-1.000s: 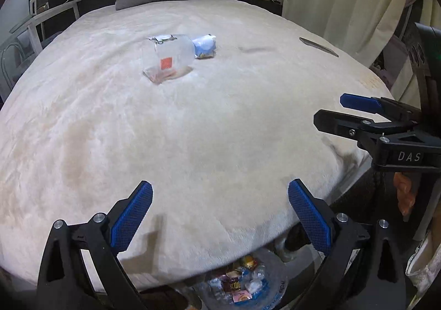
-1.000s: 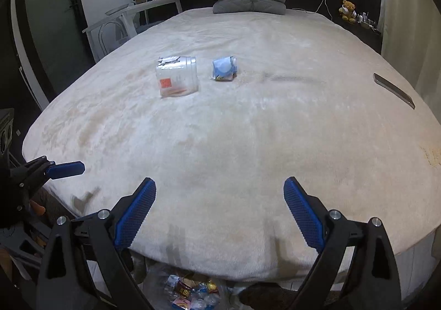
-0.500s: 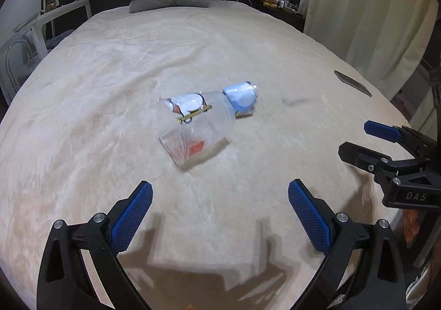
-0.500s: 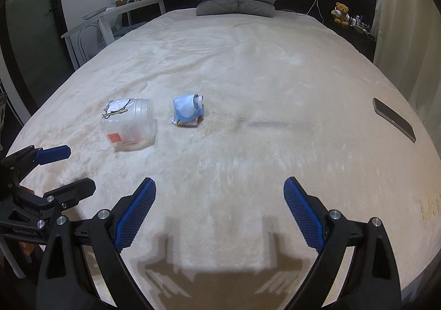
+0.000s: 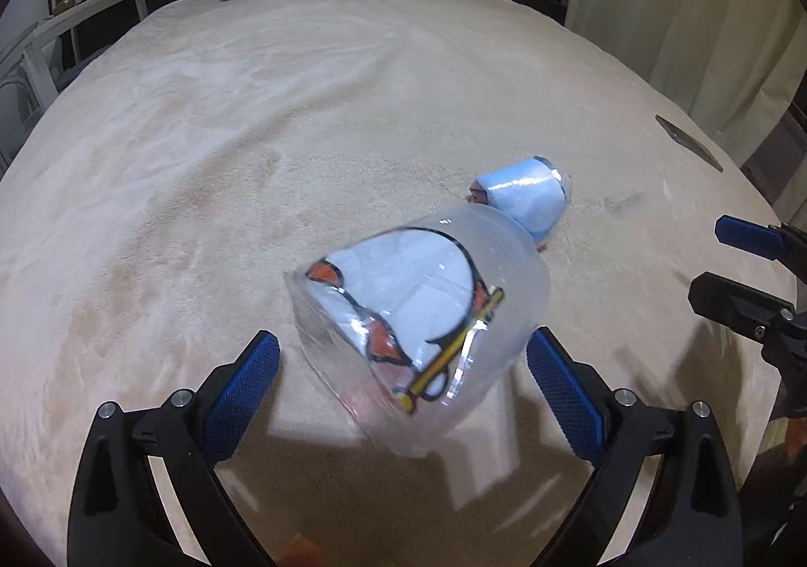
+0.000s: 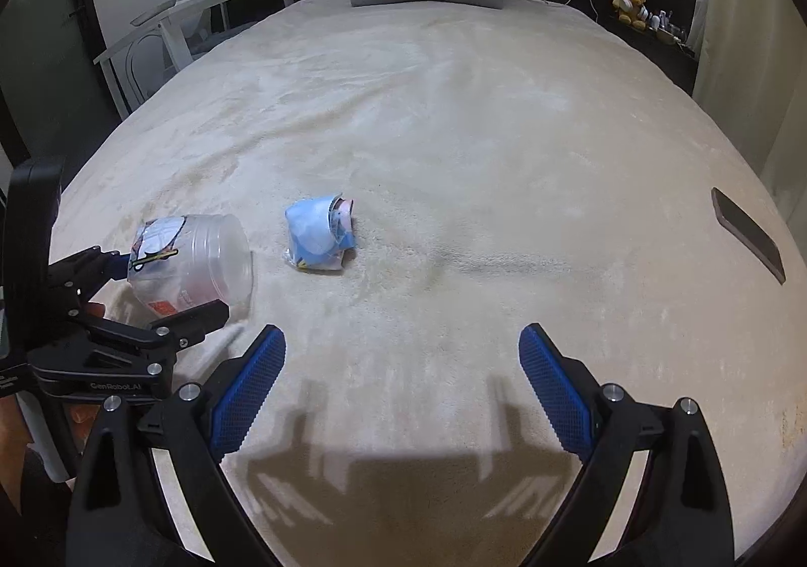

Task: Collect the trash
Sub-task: 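Approach the clear plastic bottle with the left tool while the right tool approaches the blue cup, then close the left tool on the clear bottle while the right tool grasps the blue cup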

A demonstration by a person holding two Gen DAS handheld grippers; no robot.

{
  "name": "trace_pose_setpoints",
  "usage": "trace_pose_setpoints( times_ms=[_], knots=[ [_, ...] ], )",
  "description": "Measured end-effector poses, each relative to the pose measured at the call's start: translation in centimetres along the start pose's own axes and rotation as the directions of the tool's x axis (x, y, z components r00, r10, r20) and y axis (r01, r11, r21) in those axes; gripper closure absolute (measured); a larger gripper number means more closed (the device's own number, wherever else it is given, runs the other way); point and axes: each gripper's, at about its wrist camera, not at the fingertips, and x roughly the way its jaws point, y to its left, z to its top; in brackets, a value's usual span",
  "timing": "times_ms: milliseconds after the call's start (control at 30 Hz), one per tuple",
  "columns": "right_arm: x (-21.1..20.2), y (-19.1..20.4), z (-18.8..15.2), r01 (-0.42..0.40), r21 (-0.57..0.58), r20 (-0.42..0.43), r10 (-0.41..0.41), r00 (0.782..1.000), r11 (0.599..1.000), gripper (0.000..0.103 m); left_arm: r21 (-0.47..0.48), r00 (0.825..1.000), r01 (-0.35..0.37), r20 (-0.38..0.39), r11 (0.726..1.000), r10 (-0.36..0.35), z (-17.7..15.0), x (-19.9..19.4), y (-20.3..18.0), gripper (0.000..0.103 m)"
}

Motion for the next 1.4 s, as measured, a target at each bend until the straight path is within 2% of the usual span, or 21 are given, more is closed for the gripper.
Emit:
trace_pose_setpoints(
  times_ms=[100, 233, 400, 633, 733, 1033, 1200, 1233, 1400],
  knots=[
    [0.9, -0.5, 0.5, -0.015, 0.010, -0.017, 0.015, 1.000, 1.000, 0.010, -0.018, 0.999, 0.046, 0.023, 0.999, -0.046, 0.2, -0.5, 0.7, 0.017],
    [1.8, -1.0, 1.1, -0.039, 0.042, -0.020, 0.040, 0.999, 0.998, 0.011, 0.037, 0.997, 0.036, 0.073, 0.999, -0.039, 0.7, -2.8, 0.1, 0.017],
    [3.3, -1.1, 1.8, -0.076, 0.053, -0.027, 0.078, 0.997, 0.996, 0.015, 0.040, 0.993, 0.018, 0.118, 0.999, -0.022, 1.3, -5.8, 0.5, 0.017],
    [6.0, -0.1, 2.7, -0.102, 0.030, -0.051, 0.103, 0.993, 0.994, 0.017, 0.028, 0.990, -0.006, 0.138, 1.000, 0.002, 2.0, -7.9, 2.3, 0.017],
    [7.0, 0.4, 3.0, -0.119, 0.017, -0.056, 0.120, 0.991, 0.993, 0.021, 0.029, 0.990, -0.019, 0.139, 0.999, 0.015, 2.3, -8.1, 2.9, 0.017],
    [8.9, 2.3, 4.7, -0.110, -0.040, -0.009, 0.110, 0.994, 0.993, 0.022, -0.011, 0.993, -0.011, 0.117, 1.000, 0.012, 2.4, -7.4, 4.1, 0.017],
    [9.0, 3.6, 4.9, -0.157, -0.067, -0.015, 0.156, 0.988, 0.985, 0.052, 0.003, 0.995, -0.015, 0.101, 1.000, 0.014, 2.5, -6.8, 3.7, 0.017],
    [8.9, 3.8, 4.9, -0.173, -0.062, -0.015, 0.173, 0.985, 0.983, 0.064, 0.005, 0.995, -0.014, 0.101, 1.000, 0.013, 2.5, -6.8, 3.7, 0.017],
    [7.6, 3.7, 4.9, -0.205, -0.021, 0.011, 0.205, 0.979, 0.979, 0.064, 0.004, 0.994, -0.003, 0.112, 1.000, 0.002, 2.3, -7.3, 3.6, 0.017]
  ],
)
